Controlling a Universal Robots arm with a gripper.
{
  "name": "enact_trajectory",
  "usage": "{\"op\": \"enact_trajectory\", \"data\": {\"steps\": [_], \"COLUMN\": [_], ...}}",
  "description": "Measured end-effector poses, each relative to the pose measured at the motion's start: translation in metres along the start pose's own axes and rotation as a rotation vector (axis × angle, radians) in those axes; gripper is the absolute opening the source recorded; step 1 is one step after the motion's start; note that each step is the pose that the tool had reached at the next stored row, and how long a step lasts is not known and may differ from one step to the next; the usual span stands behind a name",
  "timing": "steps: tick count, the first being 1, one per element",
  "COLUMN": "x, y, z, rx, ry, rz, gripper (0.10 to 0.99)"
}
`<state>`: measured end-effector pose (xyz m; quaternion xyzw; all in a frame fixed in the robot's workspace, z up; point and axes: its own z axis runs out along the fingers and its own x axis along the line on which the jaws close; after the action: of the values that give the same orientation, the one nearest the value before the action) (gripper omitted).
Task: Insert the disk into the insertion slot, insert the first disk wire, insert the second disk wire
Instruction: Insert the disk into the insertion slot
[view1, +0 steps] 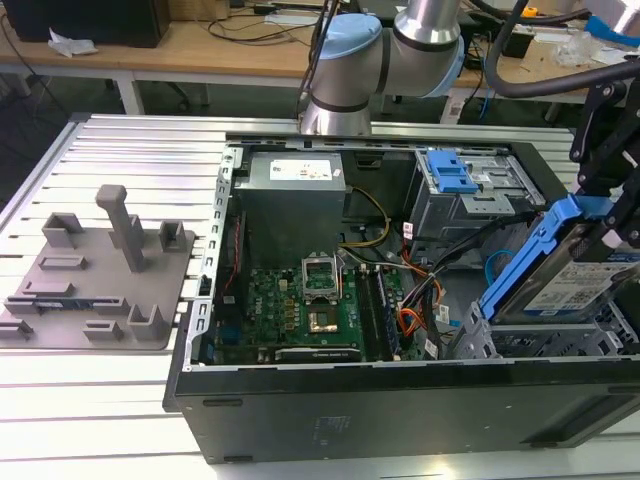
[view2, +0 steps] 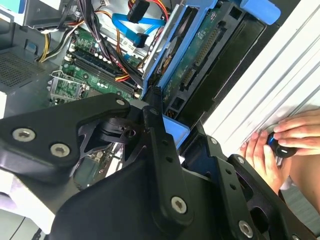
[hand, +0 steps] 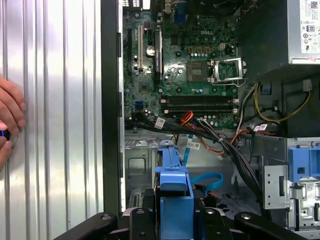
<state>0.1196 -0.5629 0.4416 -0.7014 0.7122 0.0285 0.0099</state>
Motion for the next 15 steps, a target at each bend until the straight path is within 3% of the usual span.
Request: {"op": "enact_trajectory", "data": {"steps": [9, 15], "x": [0.0008, 0.0016], "y": [-0.0003, 0.0043], "z": [0.015, 0.0287], "rx": [0.0, 0.0], "ry": [0.0, 0.0001], "rz": [0.0, 0.001], "gripper": [0.369, 0.369]}}
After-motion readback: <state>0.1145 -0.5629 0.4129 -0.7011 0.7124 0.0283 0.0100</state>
